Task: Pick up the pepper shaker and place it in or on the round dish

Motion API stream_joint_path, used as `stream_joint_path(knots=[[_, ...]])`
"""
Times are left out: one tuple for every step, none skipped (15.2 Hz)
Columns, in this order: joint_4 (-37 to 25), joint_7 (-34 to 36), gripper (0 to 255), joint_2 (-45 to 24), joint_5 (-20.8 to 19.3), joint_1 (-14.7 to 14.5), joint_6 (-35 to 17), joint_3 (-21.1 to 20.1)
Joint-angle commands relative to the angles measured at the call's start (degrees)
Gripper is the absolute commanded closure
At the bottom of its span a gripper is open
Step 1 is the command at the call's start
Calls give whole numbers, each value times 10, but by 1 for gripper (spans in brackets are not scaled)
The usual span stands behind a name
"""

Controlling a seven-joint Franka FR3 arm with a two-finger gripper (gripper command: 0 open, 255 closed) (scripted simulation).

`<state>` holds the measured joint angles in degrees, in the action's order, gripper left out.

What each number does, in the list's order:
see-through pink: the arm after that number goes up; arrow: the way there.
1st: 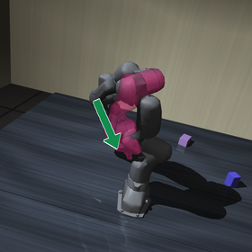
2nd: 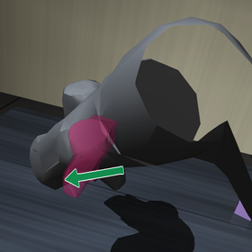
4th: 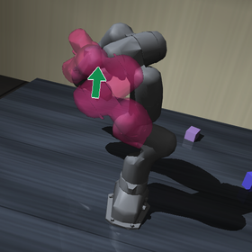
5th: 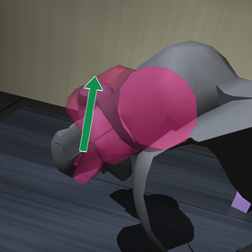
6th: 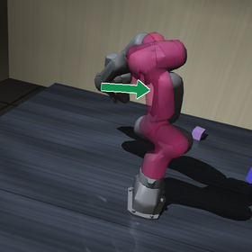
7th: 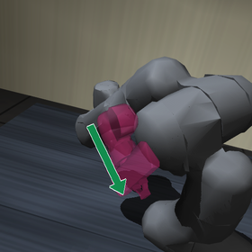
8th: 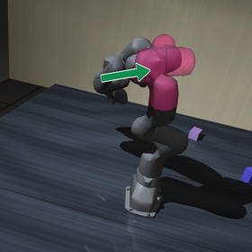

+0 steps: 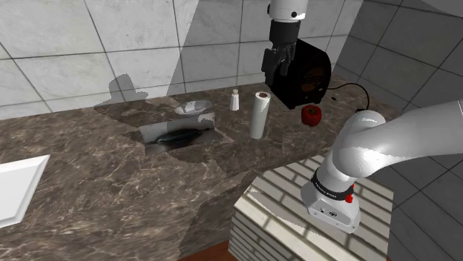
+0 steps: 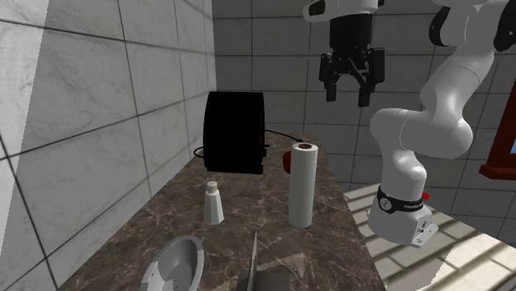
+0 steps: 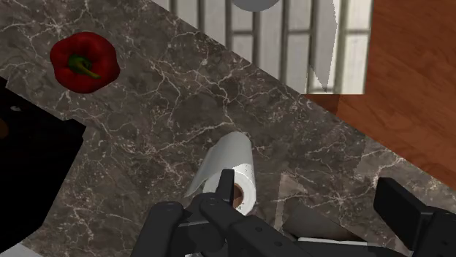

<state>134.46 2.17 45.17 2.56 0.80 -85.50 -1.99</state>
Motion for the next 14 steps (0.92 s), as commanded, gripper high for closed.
stream_joint_path(knots=[[0,0,0,0,0,0,0,0],[5,-7,0,-12,-6,2,-19,4],[10,-14,0,-24,-11,4,-37,7],[14,-20,0,-37,-17,6,-56,11],[17,-27,0,-50,-22,8,-75,15],[20,-33,0,-65,-27,10,-93,19],[21,-39,0,-80,-32,12,-112,22],[22,-45,0,-95,-37,13,-130,26],[22,-50,0,-111,-41,15,-148,30],[21,-56,0,-128,-46,17,-166,33],[19,-61,0,-145,-50,19,-183,37],[16,-67,0,-163,-54,21,-200,40],[13,-72,0,-181,-58,23,-217,44],[9,-77,0,-199,-61,24,-234,47]])
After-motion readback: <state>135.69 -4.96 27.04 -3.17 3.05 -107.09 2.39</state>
